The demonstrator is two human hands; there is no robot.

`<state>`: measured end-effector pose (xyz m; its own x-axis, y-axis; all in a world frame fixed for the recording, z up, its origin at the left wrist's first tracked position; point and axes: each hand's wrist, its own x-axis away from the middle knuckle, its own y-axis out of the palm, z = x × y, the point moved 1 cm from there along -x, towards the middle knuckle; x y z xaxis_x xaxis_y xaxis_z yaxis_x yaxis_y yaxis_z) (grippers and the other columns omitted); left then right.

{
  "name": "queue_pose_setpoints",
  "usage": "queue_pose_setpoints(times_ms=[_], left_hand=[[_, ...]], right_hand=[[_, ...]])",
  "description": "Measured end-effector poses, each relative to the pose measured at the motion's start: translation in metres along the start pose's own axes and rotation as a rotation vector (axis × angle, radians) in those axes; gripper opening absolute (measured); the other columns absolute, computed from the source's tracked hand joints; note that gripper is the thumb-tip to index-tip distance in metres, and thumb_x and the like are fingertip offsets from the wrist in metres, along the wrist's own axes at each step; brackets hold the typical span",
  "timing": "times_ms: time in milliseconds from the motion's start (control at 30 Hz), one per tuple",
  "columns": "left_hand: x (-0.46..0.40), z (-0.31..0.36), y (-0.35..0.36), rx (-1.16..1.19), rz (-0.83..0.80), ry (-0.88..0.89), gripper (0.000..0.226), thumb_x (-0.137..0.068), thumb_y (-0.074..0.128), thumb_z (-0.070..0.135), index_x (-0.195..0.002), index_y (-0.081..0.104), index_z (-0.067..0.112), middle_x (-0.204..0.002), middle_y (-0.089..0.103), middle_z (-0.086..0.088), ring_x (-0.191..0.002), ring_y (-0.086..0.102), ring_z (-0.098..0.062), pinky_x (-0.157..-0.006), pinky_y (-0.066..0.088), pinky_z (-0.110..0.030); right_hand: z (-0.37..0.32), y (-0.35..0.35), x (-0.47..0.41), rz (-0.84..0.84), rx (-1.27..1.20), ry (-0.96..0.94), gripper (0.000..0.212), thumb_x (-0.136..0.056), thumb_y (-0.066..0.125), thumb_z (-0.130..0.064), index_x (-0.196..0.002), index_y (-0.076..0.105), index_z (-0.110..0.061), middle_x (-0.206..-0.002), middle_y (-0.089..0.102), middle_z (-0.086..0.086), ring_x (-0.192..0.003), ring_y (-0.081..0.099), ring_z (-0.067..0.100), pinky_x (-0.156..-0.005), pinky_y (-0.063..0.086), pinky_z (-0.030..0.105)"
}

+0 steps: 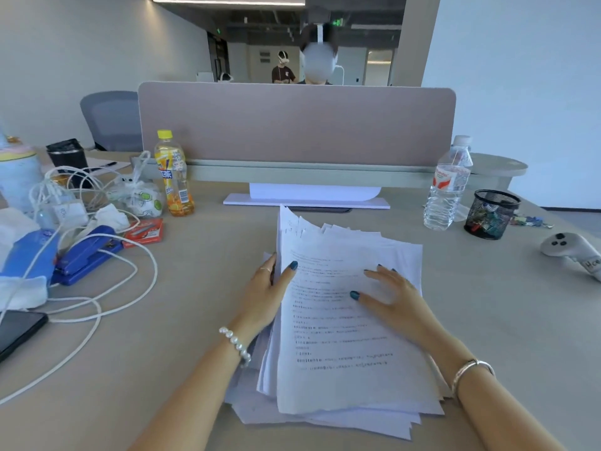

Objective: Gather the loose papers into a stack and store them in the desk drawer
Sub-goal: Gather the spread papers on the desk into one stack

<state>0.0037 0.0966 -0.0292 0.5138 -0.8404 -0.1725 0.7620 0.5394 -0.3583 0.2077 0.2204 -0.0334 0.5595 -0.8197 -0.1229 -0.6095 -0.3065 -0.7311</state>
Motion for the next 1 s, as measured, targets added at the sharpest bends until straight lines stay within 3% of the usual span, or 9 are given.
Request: queue_pose_setpoints(times_ms=[100,200,267,367,467,567,700,867,1000], left_hand=[[-0.006,-0.004,-0.016,-0.176,0.221,0.045,0.071,-0.086,0.048,0.054,-0.145,0.03,0.019,-0.143,0.047,-0.001,-0.137,0.036,-0.022,-0.112,0.026,-0.033],[-0.003,-0.02,-0.028,-0.403,0.2,-0.118,0.092,-0.077,0.039,0.073,-0.148,0.021,0.017,-0.102,0.066,-0.023,-0.121,0.046,-0.045,-0.101,0.038,-0.052],[0.001,-0.025,-0.026,-0.432,0.097,-0.17,0.103,-0.067,0.035,0.082,-0.147,0.022,0.019,-0.101,0.066,-0.027,-0.116,0.051,-0.045,-0.098,0.041,-0.053],[0.0,-0.023,-0.015,-0.214,-0.005,-0.12,0.087,-0.07,0.046,0.073,-0.143,0.032,0.028,-0.117,0.064,0.002,-0.117,0.052,-0.017,-0.102,0.039,-0.039],[-0.001,-0.009,-0.007,0.117,-0.043,-0.077,0.053,-0.088,0.06,0.023,-0.136,0.039,0.026,-0.127,0.05,0.016,-0.116,0.045,0.0,-0.1,0.038,-0.021],[-0.003,-0.007,-0.008,0.258,-0.039,-0.078,0.057,-0.085,0.061,0.001,-0.133,0.042,0.024,-0.125,0.049,0.014,-0.122,0.041,-0.003,-0.075,0.043,-0.001],[-0.008,-0.011,-0.024,0.301,-0.041,-0.212,0.086,-0.066,0.079,0.032,-0.14,0.037,0.022,-0.138,0.042,0.004,-0.125,0.043,-0.012,-0.088,0.039,-0.017],[0.001,-0.011,-0.03,0.723,-0.171,-0.317,0.027,-0.08,0.063,0.02,-0.105,0.067,0.009,-0.085,0.076,-0.002,-0.071,0.072,-0.013,-0.059,0.056,-0.022],[0.004,-0.008,-0.022,0.712,-0.352,-0.229,0.081,-0.041,0.091,0.019,-0.115,0.062,0.006,-0.102,0.075,-0.008,-0.089,0.072,-0.018,-0.07,0.057,-0.027]], right_hand=[[0.01,-0.018,-0.003,0.197,-0.064,0.016,0.058,-0.076,0.066,-0.05,-0.128,0.054,-0.028,-0.147,0.043,-0.002,-0.138,0.032,0.02,-0.11,0.026,0.034],[0.029,-0.028,-0.006,0.268,0.165,0.189,0.062,-0.08,0.055,-0.053,-0.133,0.045,-0.022,-0.137,0.053,0.011,-0.129,0.038,0.036,-0.106,0.031,0.044],[0.035,-0.025,-0.006,0.187,0.225,0.254,0.065,-0.081,0.049,-0.055,-0.136,0.041,-0.022,-0.133,0.054,0.014,-0.128,0.037,0.039,-0.105,0.03,0.045],[0.024,-0.016,-0.002,0.104,0.151,0.192,0.063,-0.081,0.05,-0.057,-0.136,0.04,-0.027,-0.127,0.056,0.011,-0.13,0.034,0.037,-0.105,0.028,0.044],[0.01,-0.008,0.001,0.03,0.141,0.086,0.068,-0.077,0.054,-0.059,-0.136,0.037,-0.032,-0.122,0.056,0.005,-0.129,0.034,0.032,-0.103,0.027,0.043],[0.006,-0.005,0.003,-0.005,0.135,0.046,0.07,-0.076,0.06,-0.055,-0.138,0.033,-0.035,-0.142,0.044,-0.001,-0.133,0.028,0.028,-0.106,0.021,0.042],[0.013,-0.012,0.003,-0.032,-0.039,0.013,0.076,-0.068,0.074,-0.042,-0.135,0.039,-0.034,-0.12,0.052,-0.003,-0.123,0.044,0.026,-0.102,0.036,0.04],[0.017,-0.016,0.004,-0.061,-0.232,-0.008,0.075,-0.065,0.081,-0.025,-0.131,0.046,-0.028,-0.119,0.058,-0.001,-0.106,0.06,0.017,-0.08,0.046,0.022],[0.016,-0.01,0.004,0.005,-0.156,-0.013,0.077,-0.066,0.08,-0.031,-0.133,0.043,-0.032,-0.136,0.044,0.001,-0.127,0.042,0.022,-0.101,0.037,0.036]])
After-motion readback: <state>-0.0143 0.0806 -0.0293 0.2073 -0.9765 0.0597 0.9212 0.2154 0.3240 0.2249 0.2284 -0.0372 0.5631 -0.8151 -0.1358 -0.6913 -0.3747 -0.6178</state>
